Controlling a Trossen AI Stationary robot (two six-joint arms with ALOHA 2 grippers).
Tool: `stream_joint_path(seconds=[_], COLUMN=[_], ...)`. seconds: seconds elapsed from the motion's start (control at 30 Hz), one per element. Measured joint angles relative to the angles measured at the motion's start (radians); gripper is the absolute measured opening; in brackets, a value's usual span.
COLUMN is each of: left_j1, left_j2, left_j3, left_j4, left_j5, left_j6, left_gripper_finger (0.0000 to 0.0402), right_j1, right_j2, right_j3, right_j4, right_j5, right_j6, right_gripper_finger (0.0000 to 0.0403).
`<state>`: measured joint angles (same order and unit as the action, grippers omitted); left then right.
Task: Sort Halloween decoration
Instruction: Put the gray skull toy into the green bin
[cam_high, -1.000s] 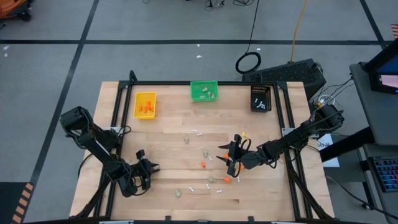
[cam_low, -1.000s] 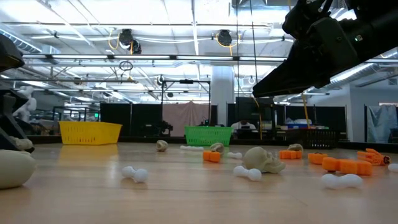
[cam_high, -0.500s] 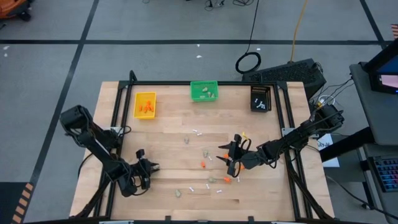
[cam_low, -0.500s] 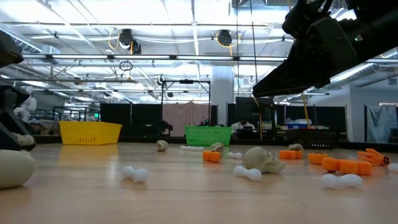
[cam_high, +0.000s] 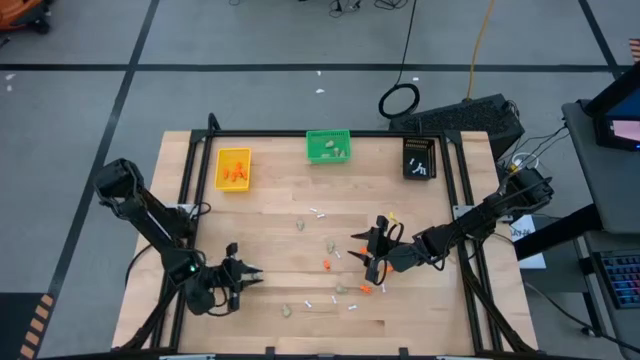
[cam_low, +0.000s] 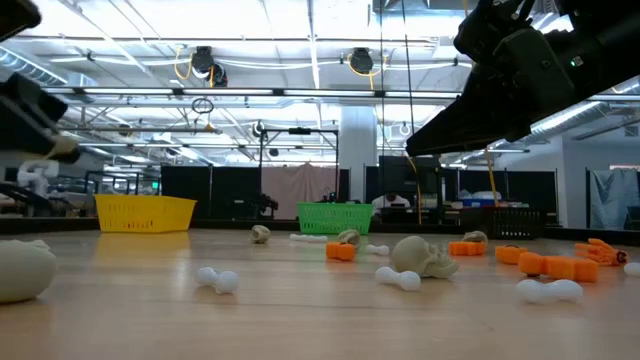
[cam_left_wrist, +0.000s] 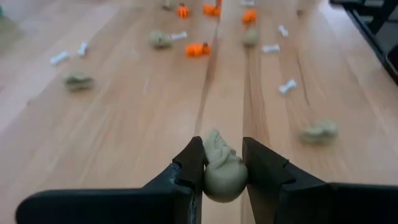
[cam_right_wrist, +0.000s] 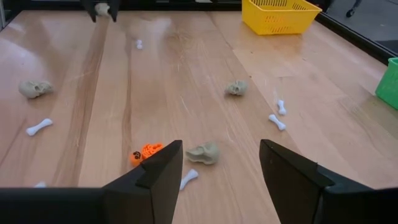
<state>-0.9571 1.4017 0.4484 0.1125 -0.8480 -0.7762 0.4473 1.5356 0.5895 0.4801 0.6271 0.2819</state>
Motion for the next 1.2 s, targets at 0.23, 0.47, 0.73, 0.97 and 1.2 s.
stream_joint_path(seconds=[0.23,0.47,0.73,0.97,1.2], left_j1=[0.066,0.133,0.198,0.317,0.435], left_j2=[-0.048,-0.053,-0.054,-0.054,-0.054], left_j3=[0.0,0.0,0.0,0.0,0.0], left_j4=[0.012,0.013,0.107,0.358,0.413], left_j5=[0.019,0.06,0.072,0.073,0.083], left_j6=[0.06,0.086,0.278,0.676,0.889], left_gripper_finger=[0.0081,0.0082,0.0082,0.0082,0.0082], right_j1=[0.0,0.0,0.0,0.0,0.0], right_j2=[0.0,0.0,0.0,0.0,0.0], right_j3=[0.0,0.0,0.0,0.0,0.0], right_j4=[-0.003,-0.006,-0.006,-0.006,-0.006], right_j5=[0.0,0.0,0.0,0.0,0.0], right_j6=[-0.02,-0.037,-0.04,-0.04,-0.039], right_gripper_finger=[0.0199,0.0199,0.0199,0.0199,0.0199])
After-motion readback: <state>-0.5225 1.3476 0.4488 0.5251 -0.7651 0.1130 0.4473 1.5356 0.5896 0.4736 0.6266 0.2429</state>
